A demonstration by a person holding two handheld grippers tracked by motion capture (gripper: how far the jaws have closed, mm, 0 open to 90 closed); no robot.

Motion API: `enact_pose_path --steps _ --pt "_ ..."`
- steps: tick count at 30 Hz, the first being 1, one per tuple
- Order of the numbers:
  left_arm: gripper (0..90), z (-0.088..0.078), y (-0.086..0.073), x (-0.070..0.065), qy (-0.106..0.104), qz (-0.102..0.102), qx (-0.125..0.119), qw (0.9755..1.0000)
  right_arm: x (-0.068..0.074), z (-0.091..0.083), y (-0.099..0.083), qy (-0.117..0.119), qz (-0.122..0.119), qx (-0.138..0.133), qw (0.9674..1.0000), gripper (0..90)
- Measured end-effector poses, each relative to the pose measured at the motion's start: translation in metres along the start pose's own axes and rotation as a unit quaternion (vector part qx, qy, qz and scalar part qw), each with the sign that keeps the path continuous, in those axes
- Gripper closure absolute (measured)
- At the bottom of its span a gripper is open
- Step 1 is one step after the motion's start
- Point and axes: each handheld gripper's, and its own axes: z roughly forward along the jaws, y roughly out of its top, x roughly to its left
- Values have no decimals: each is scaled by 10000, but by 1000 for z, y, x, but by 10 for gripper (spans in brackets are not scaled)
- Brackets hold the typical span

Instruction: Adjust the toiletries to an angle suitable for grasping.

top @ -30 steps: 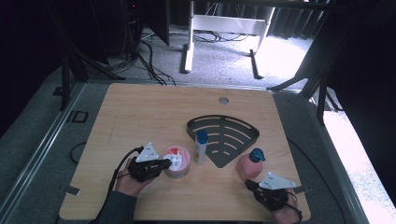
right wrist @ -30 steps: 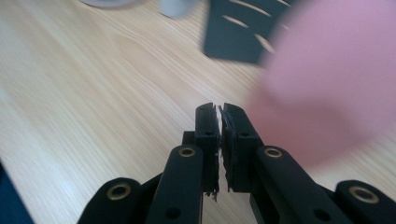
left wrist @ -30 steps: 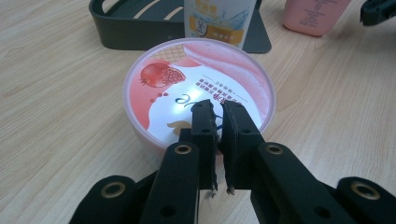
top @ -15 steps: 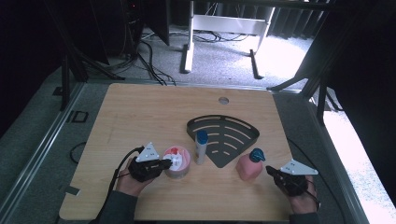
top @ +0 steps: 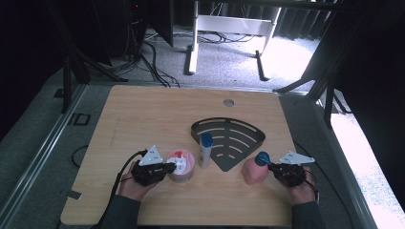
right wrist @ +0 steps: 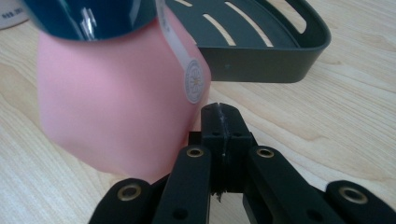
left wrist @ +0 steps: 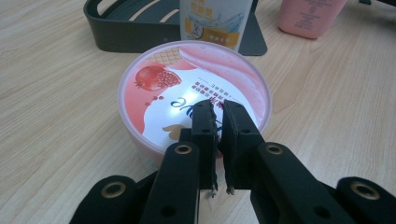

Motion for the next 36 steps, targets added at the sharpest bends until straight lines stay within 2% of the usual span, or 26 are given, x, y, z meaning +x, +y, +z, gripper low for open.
enact_pose_path --steps 6,11,14,19,21,23,25,30,36 --pt "839 1 0 0 -7 -12 -21 10000 1 0 -2 184 29 -38 9998 900" --pt "838 1 0 0 -7 -4 -18 10000 6 0 -2 300 -47 -60 9995 900" --pt "838 1 0 0 -3 7 -20 10000 6 3 -1 193 -57 -31 9998 899" --pt "838 1 0 0 -10 9 -22 10000 -4 12 8 148 58 -100 9998 899" --pt "838 1 0 0 -12 14 -23 10000 -7 17 12 220 56 -118 9997 899" --pt "838 0 0 0 -17 10 -22 10000 -7 20 14 405 57 -202 9990 899" --pt "838 1 0 0 -15 16 -25 10000 -7 21 16 432 33 -193 9989 900" --pt "837 1 0 0 -21 10 -34 10000 -1 19 14 555 -35 -173 9983 900" --pt "836 1 0 0 -37 0 -45 10000 15 13 9 800 -109 -209 9965 899"
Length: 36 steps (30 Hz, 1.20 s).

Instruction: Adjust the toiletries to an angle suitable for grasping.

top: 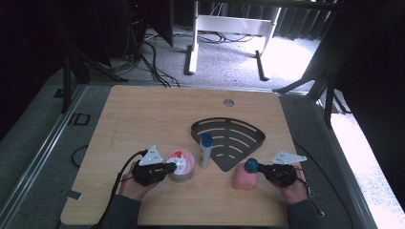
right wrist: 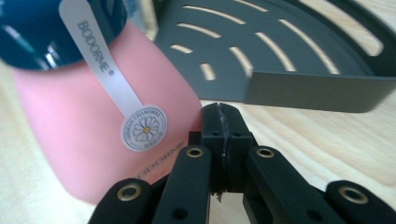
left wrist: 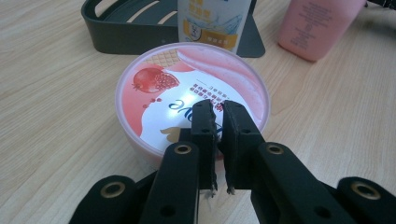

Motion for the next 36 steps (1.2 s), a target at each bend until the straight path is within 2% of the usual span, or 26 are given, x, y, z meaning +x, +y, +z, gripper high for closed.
enact_pose_path --steps 8,14,19,22,25,29,36 --pt "835 0 0 0 5 10 -3 10000 32 0 -1 207 -244 35 9995 887" --pt "836 0 0 0 -4 12 2 10000 51 -14 -12 264 -272 -69 9993 881" --pt "836 0 0 -1 -5 8 -7 10000 67 -20 -19 383 -417 -41 9984 896" --pt "836 1 0 -1 -9 13 -13 10000 72 -16 -18 398 -513 51 9979 899" --pt "836 1 0 0 -17 4 -12 10000 75 -12 -16 495 -500 54 9975 899" --pt "836 1 0 0 -19 5 -13 10000 84 -4 -9 576 -677 118 9960 899" --pt "836 1 0 0 -19 14 -11 10000 91 13 4 718 -792 84 9942 899"
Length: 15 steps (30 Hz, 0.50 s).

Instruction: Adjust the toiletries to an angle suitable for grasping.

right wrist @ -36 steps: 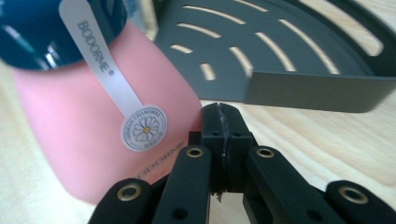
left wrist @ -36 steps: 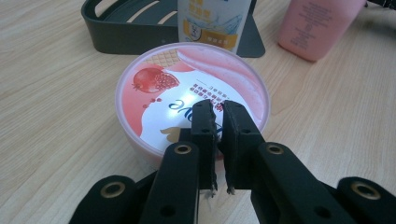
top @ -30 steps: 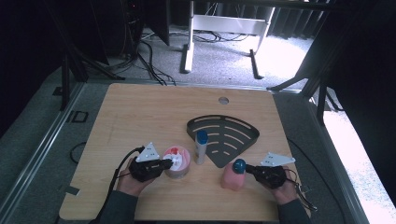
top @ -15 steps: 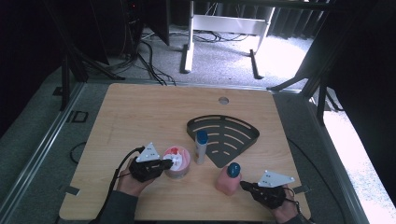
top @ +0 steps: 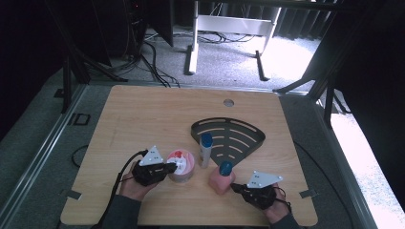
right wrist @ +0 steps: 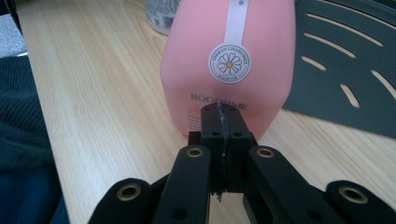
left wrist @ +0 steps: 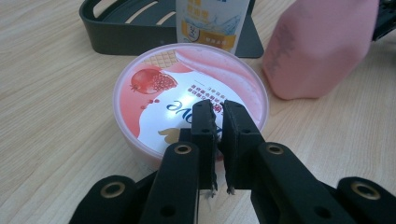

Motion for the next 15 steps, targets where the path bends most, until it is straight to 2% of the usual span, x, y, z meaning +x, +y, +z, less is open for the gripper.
enact_pose_path --steps 8,15 --pt "836 0 0 0 -1 -4 -4 10000 2 15 18 26 -80 -74 9999 899" --pt "836 0 0 0 -10 -6 0 10000 -4 20 28 -29 -56 -166 9998 899"
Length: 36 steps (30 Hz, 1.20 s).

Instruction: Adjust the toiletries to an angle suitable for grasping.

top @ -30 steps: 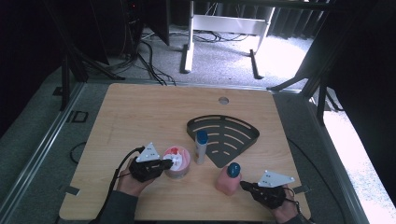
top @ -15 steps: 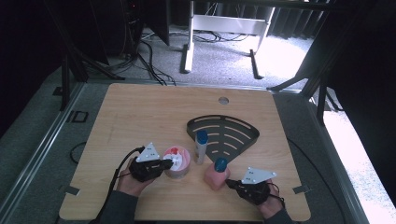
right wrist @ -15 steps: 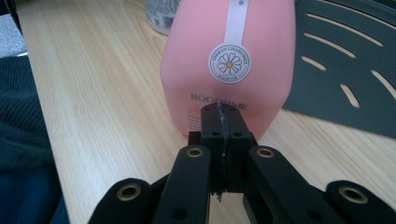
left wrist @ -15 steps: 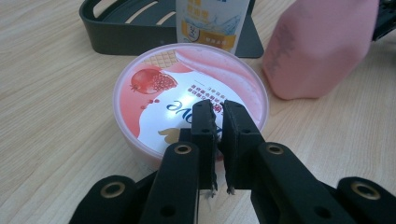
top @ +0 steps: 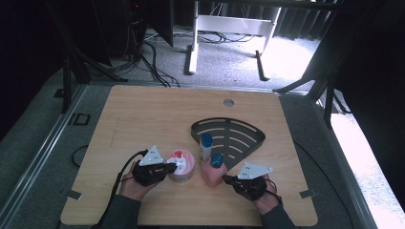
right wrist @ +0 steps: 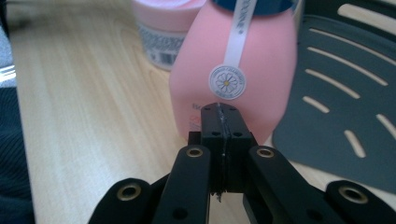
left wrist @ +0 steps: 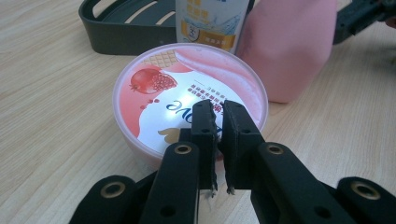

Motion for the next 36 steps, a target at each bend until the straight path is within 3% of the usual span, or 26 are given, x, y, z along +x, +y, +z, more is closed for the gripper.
enact_pose_path --steps 6,23,27,32,36 --pt "837 0 0 0 -6 -5 -9 10000 -11 -2 3 -49 66 -137 9999 899" --pt "837 0 0 0 -11 -3 -13 10000 -16 14 12 -30 96 -226 9997 899" --pt "837 0 0 0 -12 -3 -14 10000 -13 18 15 -43 95 -240 9997 899" --pt "837 0 0 0 -10 -1 -13 10000 -1 24 14 66 -100 -85 9999 899" --pt "837 0 0 0 -19 0 -12 10000 -4 27 15 57 -84 -84 9999 900"
